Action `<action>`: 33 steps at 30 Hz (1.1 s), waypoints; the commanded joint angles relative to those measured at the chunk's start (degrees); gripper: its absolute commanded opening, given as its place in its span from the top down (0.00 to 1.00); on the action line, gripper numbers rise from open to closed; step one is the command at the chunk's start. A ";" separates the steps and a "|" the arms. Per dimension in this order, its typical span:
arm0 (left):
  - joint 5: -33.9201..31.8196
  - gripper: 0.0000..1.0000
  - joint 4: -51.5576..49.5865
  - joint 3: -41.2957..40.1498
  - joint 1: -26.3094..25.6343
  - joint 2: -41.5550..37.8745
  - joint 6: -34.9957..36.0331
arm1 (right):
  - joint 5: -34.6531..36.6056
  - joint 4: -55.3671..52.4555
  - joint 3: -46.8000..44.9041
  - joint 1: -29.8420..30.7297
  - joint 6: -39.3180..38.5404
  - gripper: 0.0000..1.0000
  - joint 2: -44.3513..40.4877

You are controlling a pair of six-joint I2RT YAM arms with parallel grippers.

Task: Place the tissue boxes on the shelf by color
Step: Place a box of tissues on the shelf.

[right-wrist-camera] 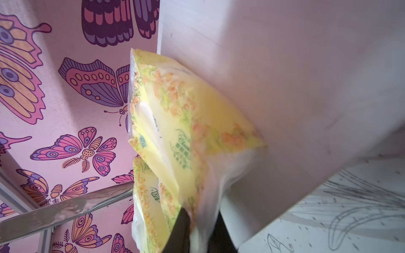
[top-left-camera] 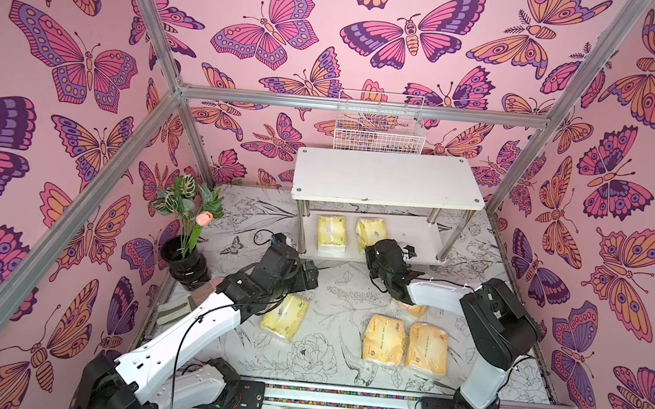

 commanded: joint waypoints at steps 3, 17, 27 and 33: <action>-0.47 0.00 -0.86 -0.96 0.06 -1.36 -0.39 | -1.61 0.34 1.97 -0.28 0.49 0.91 1.61; -0.73 0.00 -0.94 -1.05 0.06 -1.36 -0.42 | -5.74 1.32 0.98 0.21 -0.91 0.34 -0.32; -1.55 0.00 -2.16 -0.45 0.16 -3.20 0.52 | -4.64 -6.51 -8.27 -1.80 -11.23 0.15 -17.45; -2.60 0.00 -5.07 0.61 0.31 -4.16 1.60 | -7.77 -11.84 -8.38 -8.58 -19.04 0.15 -23.07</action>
